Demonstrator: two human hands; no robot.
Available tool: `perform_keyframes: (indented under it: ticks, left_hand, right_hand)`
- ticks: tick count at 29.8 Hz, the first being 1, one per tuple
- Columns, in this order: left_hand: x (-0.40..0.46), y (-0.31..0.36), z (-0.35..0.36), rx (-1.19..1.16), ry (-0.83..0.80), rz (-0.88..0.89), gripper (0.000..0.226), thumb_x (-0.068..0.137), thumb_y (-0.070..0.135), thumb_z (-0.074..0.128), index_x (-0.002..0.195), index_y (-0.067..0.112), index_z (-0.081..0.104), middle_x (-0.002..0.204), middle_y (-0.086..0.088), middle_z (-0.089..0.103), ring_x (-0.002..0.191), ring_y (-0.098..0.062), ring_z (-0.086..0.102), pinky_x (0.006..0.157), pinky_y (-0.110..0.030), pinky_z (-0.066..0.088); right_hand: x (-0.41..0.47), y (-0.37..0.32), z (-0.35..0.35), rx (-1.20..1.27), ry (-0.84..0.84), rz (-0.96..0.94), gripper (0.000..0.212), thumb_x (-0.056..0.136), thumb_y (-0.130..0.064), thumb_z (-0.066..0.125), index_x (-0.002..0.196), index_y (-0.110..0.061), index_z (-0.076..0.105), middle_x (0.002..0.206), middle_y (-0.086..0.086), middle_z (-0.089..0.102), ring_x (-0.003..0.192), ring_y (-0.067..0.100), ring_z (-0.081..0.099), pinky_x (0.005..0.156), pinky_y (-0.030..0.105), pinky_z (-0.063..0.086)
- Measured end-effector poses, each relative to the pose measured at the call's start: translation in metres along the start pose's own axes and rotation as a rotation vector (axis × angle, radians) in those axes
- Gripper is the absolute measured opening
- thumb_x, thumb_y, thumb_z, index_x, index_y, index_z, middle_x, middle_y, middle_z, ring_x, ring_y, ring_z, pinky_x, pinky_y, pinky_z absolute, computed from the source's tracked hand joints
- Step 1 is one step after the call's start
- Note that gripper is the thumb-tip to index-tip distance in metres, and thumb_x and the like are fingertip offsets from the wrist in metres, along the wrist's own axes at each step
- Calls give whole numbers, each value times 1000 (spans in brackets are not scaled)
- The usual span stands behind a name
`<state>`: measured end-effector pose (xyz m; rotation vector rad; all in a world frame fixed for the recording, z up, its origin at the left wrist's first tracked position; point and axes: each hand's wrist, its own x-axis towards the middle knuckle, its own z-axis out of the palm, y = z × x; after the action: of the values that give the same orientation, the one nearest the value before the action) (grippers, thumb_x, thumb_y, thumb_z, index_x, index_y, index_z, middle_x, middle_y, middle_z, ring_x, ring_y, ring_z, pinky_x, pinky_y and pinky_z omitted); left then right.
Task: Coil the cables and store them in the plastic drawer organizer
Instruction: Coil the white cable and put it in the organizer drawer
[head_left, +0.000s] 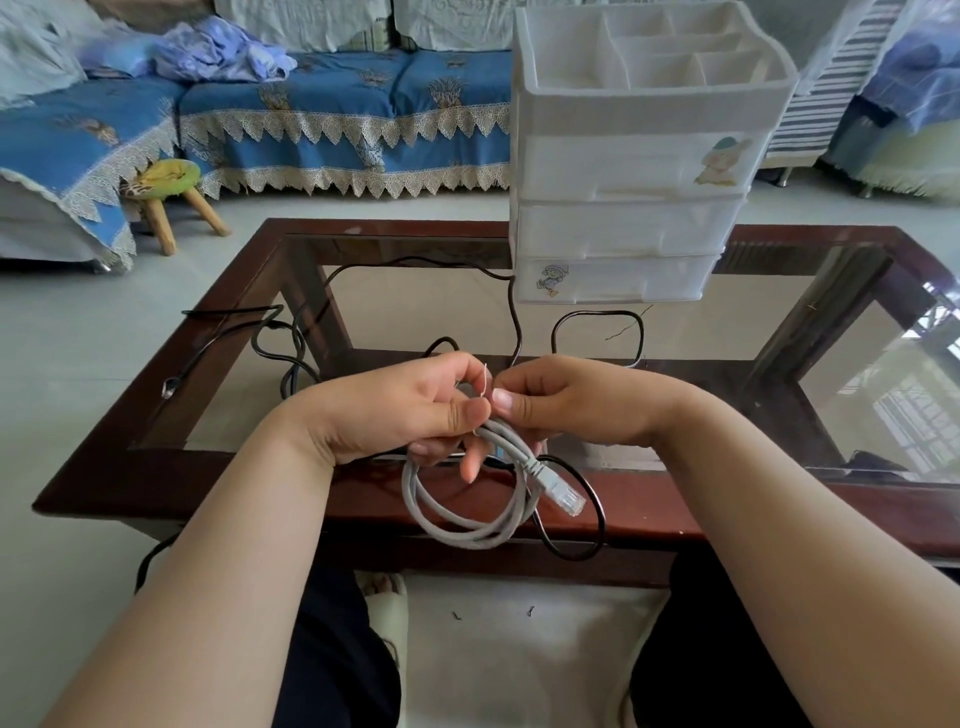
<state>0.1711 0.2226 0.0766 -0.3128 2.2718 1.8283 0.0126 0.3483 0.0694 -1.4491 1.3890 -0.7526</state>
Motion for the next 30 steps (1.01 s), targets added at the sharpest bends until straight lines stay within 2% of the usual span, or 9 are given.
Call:
perform_keyframes:
  ticks: [6, 8, 11, 15, 18, 22, 25, 28, 30]
  left_hand:
    - [-2, -3, -2, 139, -43, -94, 58, 93, 25, 54, 143, 23, 24, 89, -9, 75, 48, -9, 41, 54, -18, 39]
    - [-2, -6, -1, 168, -113, -118, 73, 96, 17, 53, 151, 26, 6, 94, -8, 74, 53, -16, 50, 54, -17, 41]
    - [-3, -5, 3, 162, -235, -49, 61, 97, 7, 51, 148, 13, 17, 113, -3, 69, 80, -36, 69, 47, -16, 41]
    - [-6, 0, 6, 196, -298, -58, 33, 98, 1, 45, 129, 1, 34, 82, 15, 72, 55, -2, 59, 49, -17, 38]
    - [-9, -2, 7, 181, -274, -26, 30, 99, 10, 49, 125, 0, 40, 84, -4, 70, 55, -8, 52, 53, -19, 43]
    - [-13, -1, 2, 48, -225, 91, 55, 91, 25, 50, 137, 1, 33, 101, -38, 56, 58, -9, 55, 61, -35, 44]
    - [-15, 0, 1, 9, -179, 119, 53, 90, 23, 48, 136, 1, 36, 72, -16, 58, 57, -11, 55, 64, -36, 47]
    - [-13, 0, 2, 29, -132, 72, 48, 90, 25, 51, 131, 2, 39, 63, -6, 55, 56, -17, 55, 68, -41, 49]
    - [-10, -1, 4, 91, -65, 19, 46, 92, 25, 54, 132, 9, 40, 65, -10, 52, 56, -16, 51, 61, -31, 48]
  right_hand:
    - [7, 3, 12, -126, 35, 37, 37, 98, -34, 44, 84, -1, 56, 75, 8, 47, 70, 16, 48, 71, 29, 53]
    - [10, 3, 17, -197, 22, 42, 37, 97, -36, 45, 76, -7, 52, 69, 2, 40, 65, 11, 44, 68, 26, 52]
    - [10, 1, 21, -254, -25, 46, 33, 97, -34, 48, 68, -18, 48, 64, -7, 42, 62, 8, 46, 64, 20, 45]
    - [8, 4, 24, -309, -80, 57, 32, 98, -31, 47, 72, -15, 50, 70, -1, 46, 64, 8, 50, 64, 18, 43]
    - [7, 2, 26, -220, -66, 34, 33, 99, -26, 46, 81, 1, 54, 74, 3, 49, 68, 11, 52, 68, 24, 46]
    - [4, -4, 28, 43, 13, -57, 31, 99, -20, 44, 82, 3, 55, 72, 13, 57, 70, 14, 54, 69, 28, 49]
    - [4, -3, 29, 104, 84, -84, 38, 97, -24, 44, 89, 12, 54, 87, 34, 59, 78, 31, 58, 82, 47, 49]
    - [2, -6, 29, -109, 180, -91, 28, 99, -21, 46, 75, -7, 54, 66, -1, 52, 63, 4, 45, 63, 18, 42]
    - [2, -4, 26, -346, 244, -98, 30, 98, -20, 48, 68, -21, 47, 58, -14, 43, 55, 1, 40, 56, 14, 33]
